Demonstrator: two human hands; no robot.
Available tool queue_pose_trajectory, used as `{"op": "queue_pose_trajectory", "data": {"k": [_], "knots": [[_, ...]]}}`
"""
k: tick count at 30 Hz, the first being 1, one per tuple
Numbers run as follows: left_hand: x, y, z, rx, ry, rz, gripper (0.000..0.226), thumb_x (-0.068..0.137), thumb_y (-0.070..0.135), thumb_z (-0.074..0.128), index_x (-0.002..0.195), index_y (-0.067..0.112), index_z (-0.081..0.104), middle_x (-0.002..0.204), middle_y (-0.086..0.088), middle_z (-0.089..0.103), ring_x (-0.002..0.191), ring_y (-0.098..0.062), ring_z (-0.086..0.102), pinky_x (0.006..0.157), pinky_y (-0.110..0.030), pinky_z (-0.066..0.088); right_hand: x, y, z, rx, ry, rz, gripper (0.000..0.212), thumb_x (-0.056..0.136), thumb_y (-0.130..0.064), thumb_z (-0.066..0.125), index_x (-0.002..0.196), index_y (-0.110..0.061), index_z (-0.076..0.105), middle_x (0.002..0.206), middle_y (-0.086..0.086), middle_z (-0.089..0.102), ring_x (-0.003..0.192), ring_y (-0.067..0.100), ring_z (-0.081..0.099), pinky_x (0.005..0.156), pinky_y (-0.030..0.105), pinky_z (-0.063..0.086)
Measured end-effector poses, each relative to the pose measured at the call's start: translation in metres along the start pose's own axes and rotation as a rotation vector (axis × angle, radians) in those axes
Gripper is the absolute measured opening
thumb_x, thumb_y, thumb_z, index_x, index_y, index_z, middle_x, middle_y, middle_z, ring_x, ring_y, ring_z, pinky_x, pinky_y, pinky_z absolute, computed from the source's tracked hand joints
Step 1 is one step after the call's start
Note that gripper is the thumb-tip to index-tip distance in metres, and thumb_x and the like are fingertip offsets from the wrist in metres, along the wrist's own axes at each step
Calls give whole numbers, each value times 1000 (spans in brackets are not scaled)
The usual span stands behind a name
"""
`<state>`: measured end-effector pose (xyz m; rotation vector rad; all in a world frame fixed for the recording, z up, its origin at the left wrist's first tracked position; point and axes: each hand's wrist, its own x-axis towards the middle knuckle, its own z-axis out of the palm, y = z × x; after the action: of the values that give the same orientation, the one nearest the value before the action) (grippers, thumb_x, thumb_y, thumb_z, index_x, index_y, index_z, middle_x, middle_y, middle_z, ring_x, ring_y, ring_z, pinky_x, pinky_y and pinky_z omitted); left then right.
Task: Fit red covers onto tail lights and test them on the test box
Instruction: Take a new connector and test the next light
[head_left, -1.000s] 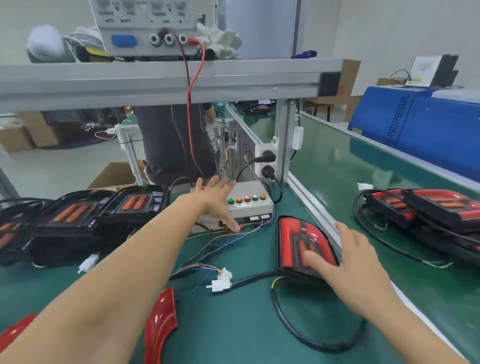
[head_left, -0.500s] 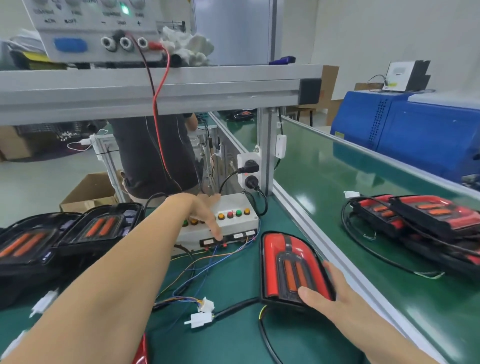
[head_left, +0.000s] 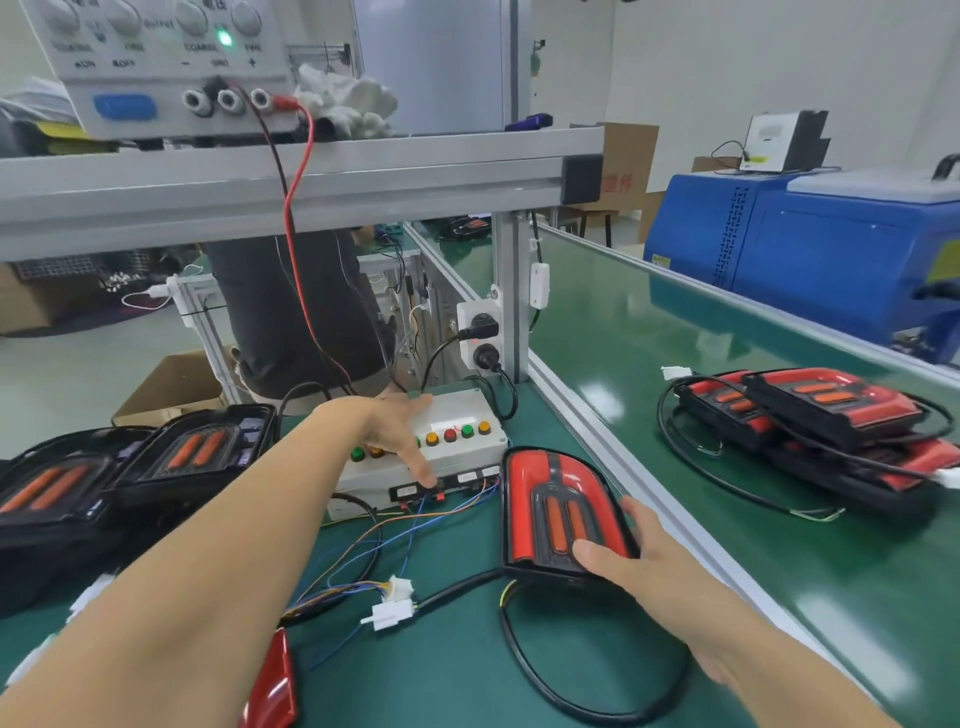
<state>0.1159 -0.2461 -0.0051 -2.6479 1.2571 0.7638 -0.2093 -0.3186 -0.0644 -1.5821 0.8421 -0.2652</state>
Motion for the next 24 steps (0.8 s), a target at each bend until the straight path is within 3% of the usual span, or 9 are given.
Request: {"op": "queue_pose_trajectory", "data": {"k": [2,5,6,8,11,13,18,20,24], "knots": [[-17,8,7,34,177,-4,122,60,62,77,151,34,1,160,0,-4,146,-27,-3,115,-55,2,0,-5,-1,34,14,27,102,79,-43,76,154,-31,8,158,-4,25,139,19,34,109,36,29],[-54,32,32,-66,609,80,73,71,62,65,130,23,47,134,-5,45,122,-25,46,97,-39,38,10,-10,-7,70,19,119,108,71,-30,85,152,-14,17,146,7,43,127,24,47,102,36,37],[-69,40,43,-178,567,100,61,70,69,59,110,23,57,115,-2,58,101,-19,58,80,-32,44,12,-13,-8,70,18,161,101,69,-25,87,147,-6,25,131,8,54,116,24,53,95,34,41],[-101,60,67,-444,206,95,67,65,83,46,92,23,59,86,0,68,65,-14,65,59,-25,47,18,-19,-9,27,6,196,69,66,-20,88,119,2,49,102,6,65,96,23,63,83,34,50],[-122,80,96,-682,-125,42,63,81,74,41,117,23,51,96,-4,65,58,-17,67,52,-27,54,22,-24,-10,-67,-36,186,55,65,-22,88,109,-3,61,98,12,72,84,23,68,77,34,56],[-126,89,104,-811,-112,13,55,90,62,43,126,20,46,102,-9,61,62,-22,69,53,-30,56,18,-31,-13,-250,-40,147,52,67,-39,84,106,-11,62,98,5,70,78,16,64,64,27,50],[-131,93,107,-880,-61,-19,32,96,32,49,118,9,49,100,-11,61,64,-28,69,58,-34,59,-4,-29,-22,-815,11,80,77,69,-86,44,101,-19,63,99,-3,62,89,14,60,74,29,46],[-132,94,108,-896,-43,-30,28,95,27,50,115,7,51,101,-13,62,66,-29,71,62,-37,60,-13,-22,-27,-770,-34,113,73,67,-83,44,93,-17,60,82,-3,57,72,13,57,69,29,47],[-134,95,112,-902,-12,-29,11,93,20,52,97,10,51,101,-14,63,65,-30,71,65,-39,60,-24,-16,-37,-601,-110,148,46,70,-51,58,97,-13,63,79,0,51,72,17,61,95,44,52]]}}
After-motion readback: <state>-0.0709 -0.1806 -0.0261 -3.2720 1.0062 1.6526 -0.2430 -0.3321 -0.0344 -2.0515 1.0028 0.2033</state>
